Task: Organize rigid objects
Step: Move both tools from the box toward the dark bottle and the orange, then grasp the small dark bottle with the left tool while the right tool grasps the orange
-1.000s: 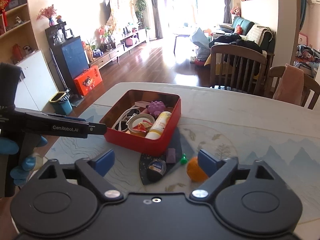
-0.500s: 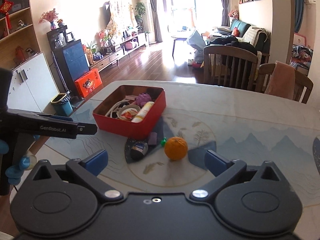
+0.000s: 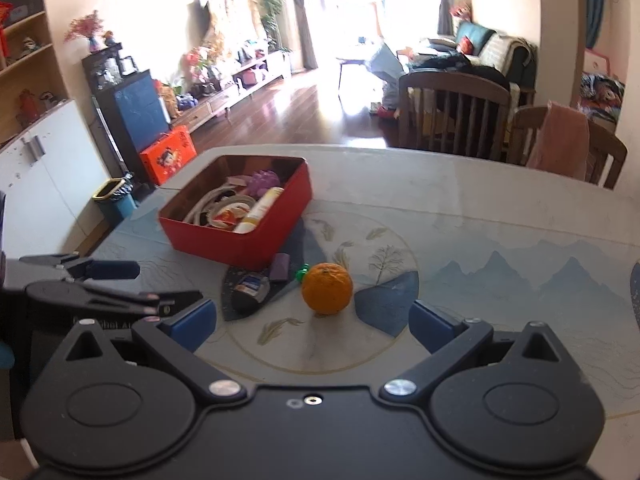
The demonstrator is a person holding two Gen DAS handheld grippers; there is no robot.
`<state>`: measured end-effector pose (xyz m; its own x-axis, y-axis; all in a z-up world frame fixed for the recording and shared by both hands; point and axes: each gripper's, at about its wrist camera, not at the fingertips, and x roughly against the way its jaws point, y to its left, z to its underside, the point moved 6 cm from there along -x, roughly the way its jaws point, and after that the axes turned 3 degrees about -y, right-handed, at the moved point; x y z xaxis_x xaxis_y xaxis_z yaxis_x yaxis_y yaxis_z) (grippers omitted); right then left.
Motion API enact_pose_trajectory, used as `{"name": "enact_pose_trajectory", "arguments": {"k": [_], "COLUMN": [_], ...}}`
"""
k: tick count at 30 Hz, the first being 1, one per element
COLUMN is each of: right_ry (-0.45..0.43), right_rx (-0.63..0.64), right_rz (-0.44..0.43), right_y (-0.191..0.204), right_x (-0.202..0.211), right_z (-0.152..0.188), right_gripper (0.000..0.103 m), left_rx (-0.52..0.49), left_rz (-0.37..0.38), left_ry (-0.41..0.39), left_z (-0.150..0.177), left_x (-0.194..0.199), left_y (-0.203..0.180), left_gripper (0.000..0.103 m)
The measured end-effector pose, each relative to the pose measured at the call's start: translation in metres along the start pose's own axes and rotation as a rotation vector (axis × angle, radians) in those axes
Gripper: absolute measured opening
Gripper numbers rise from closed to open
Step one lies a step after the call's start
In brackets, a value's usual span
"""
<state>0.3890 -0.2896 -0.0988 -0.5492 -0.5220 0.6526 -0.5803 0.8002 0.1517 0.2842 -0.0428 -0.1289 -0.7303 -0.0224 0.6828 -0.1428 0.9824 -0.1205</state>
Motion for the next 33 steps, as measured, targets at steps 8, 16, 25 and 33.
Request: {"name": "enact_pose_trajectory", "arguments": {"k": [8, 16, 25, 33], "right_ry": [0.089, 0.162, 0.207, 0.226], "right_rx": [-0.071, -0.088, -0.066, -0.064], "right_rz": [0.046, 0.082, 0.085, 0.081], "right_y": [-0.009, -0.01, -0.003, 0.0], "right_x": [-0.06, -0.108, -0.139, -0.153], "right_z": [-0.003, -0.005, -0.004, -0.002], "right_gripper": [0.102, 0.099, 0.094, 0.078], "left_rx": [-0.044, -0.074, -0.065, -0.102], "left_rz": [-0.035, -0.073, -0.096, -0.081], "left_ry": [0.029, 0.032, 0.042, 0.042], "left_z": [0.01, 0.014, 0.017, 0.02], "left_x": [-0.047, -0.083, -0.102, -0.109], "left_y": [0.003, 0.006, 0.01, 0.0], "left_gripper": [0.101, 0.1, 0.1, 0.08]}}
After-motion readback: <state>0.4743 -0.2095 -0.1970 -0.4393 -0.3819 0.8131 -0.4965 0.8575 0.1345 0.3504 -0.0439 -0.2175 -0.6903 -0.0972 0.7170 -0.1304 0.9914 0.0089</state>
